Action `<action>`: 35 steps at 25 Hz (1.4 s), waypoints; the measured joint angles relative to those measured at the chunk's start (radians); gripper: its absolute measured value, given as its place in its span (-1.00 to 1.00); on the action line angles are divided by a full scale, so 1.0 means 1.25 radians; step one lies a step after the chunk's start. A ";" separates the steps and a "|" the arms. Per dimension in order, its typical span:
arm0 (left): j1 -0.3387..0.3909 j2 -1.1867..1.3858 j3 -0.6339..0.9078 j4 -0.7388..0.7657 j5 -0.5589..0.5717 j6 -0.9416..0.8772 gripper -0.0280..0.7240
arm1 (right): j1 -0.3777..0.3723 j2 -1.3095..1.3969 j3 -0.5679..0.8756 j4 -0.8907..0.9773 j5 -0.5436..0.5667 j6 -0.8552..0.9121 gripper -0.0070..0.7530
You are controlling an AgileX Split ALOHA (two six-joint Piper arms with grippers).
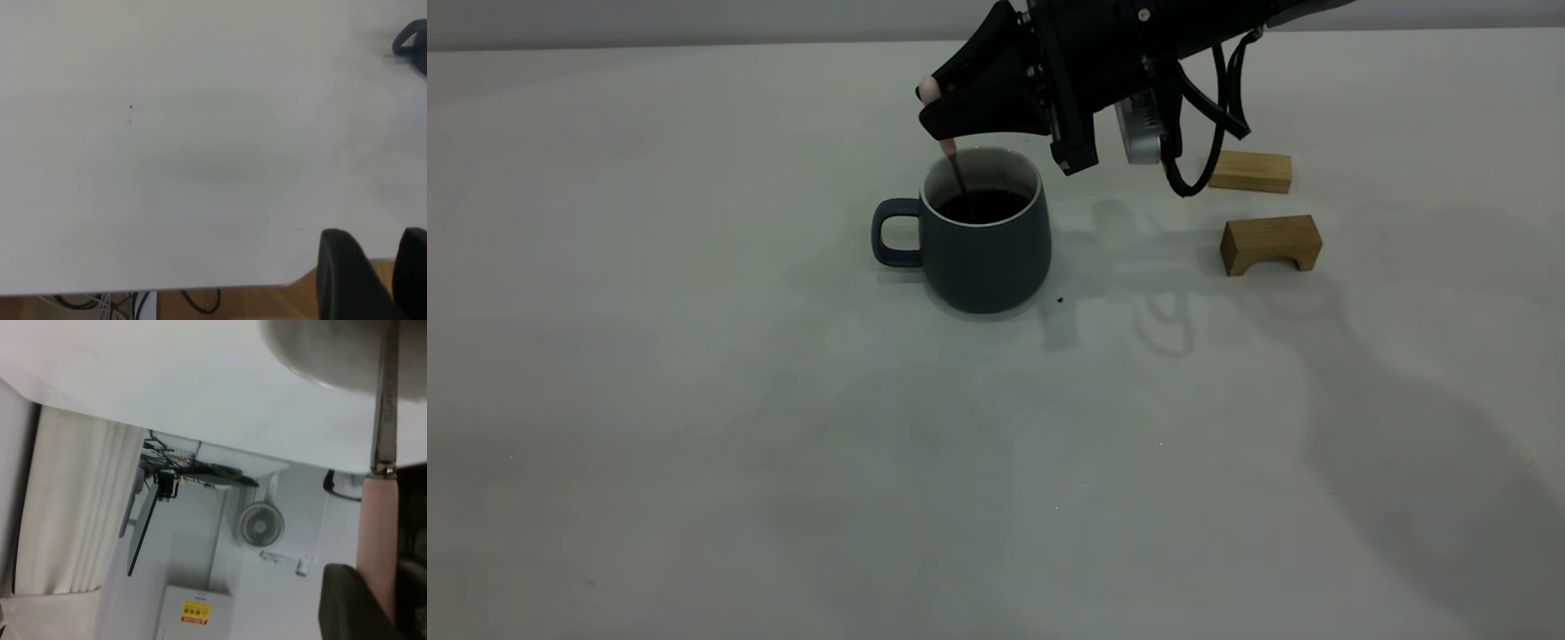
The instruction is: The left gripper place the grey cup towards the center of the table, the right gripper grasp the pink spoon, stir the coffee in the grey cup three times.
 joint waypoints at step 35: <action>0.000 0.000 0.000 0.000 0.000 0.000 -0.27 | -0.023 -0.417 0.000 -0.592 0.155 -0.268 0.36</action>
